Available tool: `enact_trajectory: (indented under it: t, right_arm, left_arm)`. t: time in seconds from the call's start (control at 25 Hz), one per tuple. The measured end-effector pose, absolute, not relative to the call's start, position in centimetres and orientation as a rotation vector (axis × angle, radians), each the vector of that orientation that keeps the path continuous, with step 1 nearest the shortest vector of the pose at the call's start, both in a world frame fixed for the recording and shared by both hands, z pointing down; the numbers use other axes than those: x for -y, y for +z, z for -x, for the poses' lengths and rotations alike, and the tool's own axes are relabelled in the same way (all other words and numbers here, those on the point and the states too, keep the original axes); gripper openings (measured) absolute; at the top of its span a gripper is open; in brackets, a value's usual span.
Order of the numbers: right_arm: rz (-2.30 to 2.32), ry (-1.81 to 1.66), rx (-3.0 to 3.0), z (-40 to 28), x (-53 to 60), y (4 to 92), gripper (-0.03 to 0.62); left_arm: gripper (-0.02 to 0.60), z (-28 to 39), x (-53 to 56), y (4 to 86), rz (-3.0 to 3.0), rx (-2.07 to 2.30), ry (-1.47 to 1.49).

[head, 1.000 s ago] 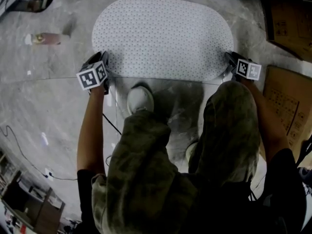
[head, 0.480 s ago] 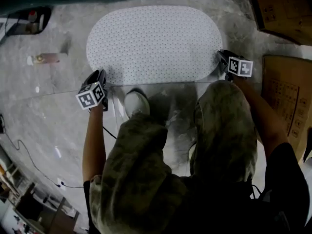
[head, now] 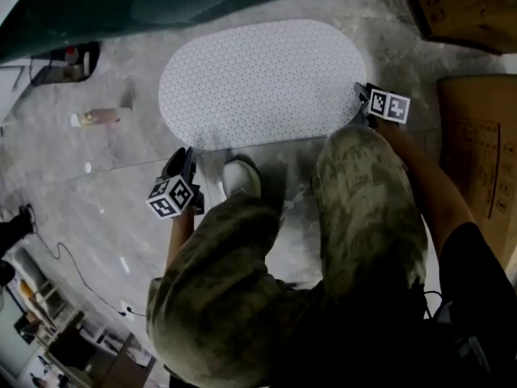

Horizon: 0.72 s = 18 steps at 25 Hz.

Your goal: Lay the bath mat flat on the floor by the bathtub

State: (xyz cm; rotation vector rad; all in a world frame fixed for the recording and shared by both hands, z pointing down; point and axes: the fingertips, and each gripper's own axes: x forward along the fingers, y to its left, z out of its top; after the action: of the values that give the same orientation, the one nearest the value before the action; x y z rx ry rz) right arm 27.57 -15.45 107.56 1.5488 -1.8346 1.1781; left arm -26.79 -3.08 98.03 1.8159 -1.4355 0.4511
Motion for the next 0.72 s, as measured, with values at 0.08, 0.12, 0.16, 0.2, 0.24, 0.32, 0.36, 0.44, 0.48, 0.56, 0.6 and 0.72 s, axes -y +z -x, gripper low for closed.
enact_trajectory:
  t: [0.08, 0.12, 0.16, 0.2, 0.24, 0.32, 0.36, 0.44, 0.48, 0.56, 0.6, 0.72]
  right_arm:
    - [-1.568, 1.249, 1.836, -27.5, 15.6, 107.4, 0.194]
    - [-1.552, 1.291, 1.862, -27.3, 15.6, 107.4, 0.187]
    - [-1.525, 1.326, 1.901, -26.8, 15.6, 107.3, 0.126]
    - [-1.499, 1.349, 1.940, -26.3, 15.8, 107.1, 0.111]
    - [-1.485, 1.362, 1.965, -25.9, 15.9, 107.0, 0.105]
    - [-1.490, 1.371, 1.971, -25.8, 16.3, 106.7, 0.086]
    - [-1.499, 1.365, 1.965, -26.1, 16.4, 106.7, 0.077]
    - [-1.506, 1.332, 1.964, -26.4, 16.4, 106.5, 0.071]
    - [-1.509, 1.313, 1.968, -26.5, 16.5, 106.4, 0.068]
    - [-1.526, 1.298, 1.977, -26.6, 16.9, 106.4, 0.063]
    - [-1.536, 1.299, 1.979, -26.8, 17.1, 106.4, 0.063]
    - [-1.541, 1.303, 1.978, -27.2, 17.4, 106.6, 0.063]
  left_arm:
    - [0.133, 26.2, 3.5, 97.1, -1.821, 1.452, 0.414]
    - [0.133, 25.7, 3.6, 96.7, -1.826, 1.454, 0.403]
    - [0.133, 25.2, 3.7, 96.5, -1.831, 1.453, 0.398]
    - [0.133, 24.7, 3.7, 96.3, -1.836, 1.448, 0.399]
    - [0.133, 24.3, 3.8, 96.1, -1.843, 1.441, 0.408]
    - [0.133, 23.5, 3.8, 95.7, -1.859, 1.420, 0.440]
    - [0.133, 23.4, 3.6, 95.5, -1.866, 1.410, 0.455]
    - [0.132, 23.4, 3.3, 95.1, -1.869, 1.403, 0.475]
    - [0.132, 23.6, 3.2, 95.0, -1.867, 1.405, 0.480]
    - [0.133, 23.9, 3.1, 94.7, -1.863, 1.415, 0.484]
    - [0.132, 23.9, 3.0, 94.7, -1.863, 1.419, 0.484]
    - [0.132, 23.9, 2.6, 94.6, -1.864, 1.426, 0.483]
